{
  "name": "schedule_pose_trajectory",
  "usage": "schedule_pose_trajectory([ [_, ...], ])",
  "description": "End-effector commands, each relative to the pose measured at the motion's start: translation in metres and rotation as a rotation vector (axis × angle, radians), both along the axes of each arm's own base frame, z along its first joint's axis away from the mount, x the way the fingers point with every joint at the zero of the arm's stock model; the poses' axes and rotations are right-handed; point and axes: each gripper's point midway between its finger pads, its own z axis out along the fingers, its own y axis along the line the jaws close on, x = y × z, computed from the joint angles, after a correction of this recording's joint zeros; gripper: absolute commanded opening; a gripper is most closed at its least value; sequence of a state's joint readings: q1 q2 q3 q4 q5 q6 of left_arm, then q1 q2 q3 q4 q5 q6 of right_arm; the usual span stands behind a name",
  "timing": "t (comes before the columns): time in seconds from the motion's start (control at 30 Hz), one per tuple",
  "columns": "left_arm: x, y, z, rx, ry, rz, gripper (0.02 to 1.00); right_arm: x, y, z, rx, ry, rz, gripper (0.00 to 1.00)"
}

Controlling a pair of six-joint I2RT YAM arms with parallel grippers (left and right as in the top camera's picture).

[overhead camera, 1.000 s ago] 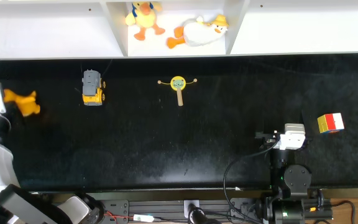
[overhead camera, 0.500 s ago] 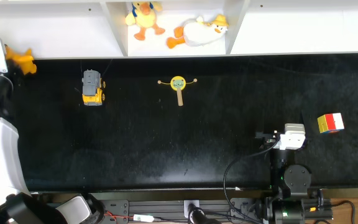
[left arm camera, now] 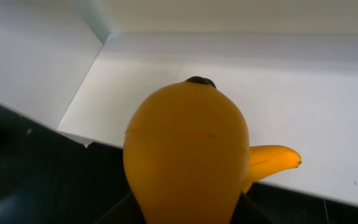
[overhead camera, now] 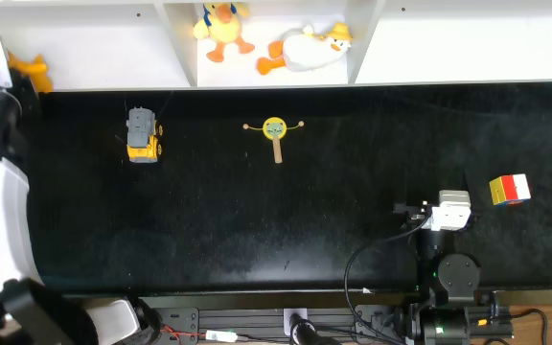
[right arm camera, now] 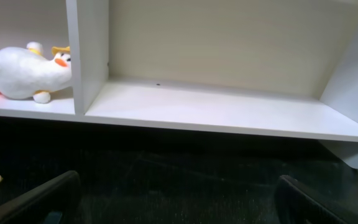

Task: Store Toys

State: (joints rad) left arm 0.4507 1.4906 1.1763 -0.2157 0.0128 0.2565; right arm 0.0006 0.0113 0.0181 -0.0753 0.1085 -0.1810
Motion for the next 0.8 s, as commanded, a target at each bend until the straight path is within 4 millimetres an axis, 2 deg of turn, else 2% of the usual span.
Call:
schedule_pose_trajectory([
  [0.03,0.02,0.013,0.008,0.004,-0.017,0.038,0.235,0.0,0.0,-0.004,0.001,0.001,0.002,0.996],
  [0.23,0.039,0.021,0.01,0.002,-0.026,0.038,0.253,0.0,0.0,-0.004,0.001,0.001,0.002,0.993],
  [0.57,0.059,0.012,-0.015,-0.009,0.001,0.006,0.255,0.0,0.0,-0.004,0.001,0.001,0.002,0.996],
  [0.8,0.063,0.011,-0.02,-0.007,0.005,0.004,0.259,0.0,0.0,-0.004,0.001,0.001,0.002,0.993],
])
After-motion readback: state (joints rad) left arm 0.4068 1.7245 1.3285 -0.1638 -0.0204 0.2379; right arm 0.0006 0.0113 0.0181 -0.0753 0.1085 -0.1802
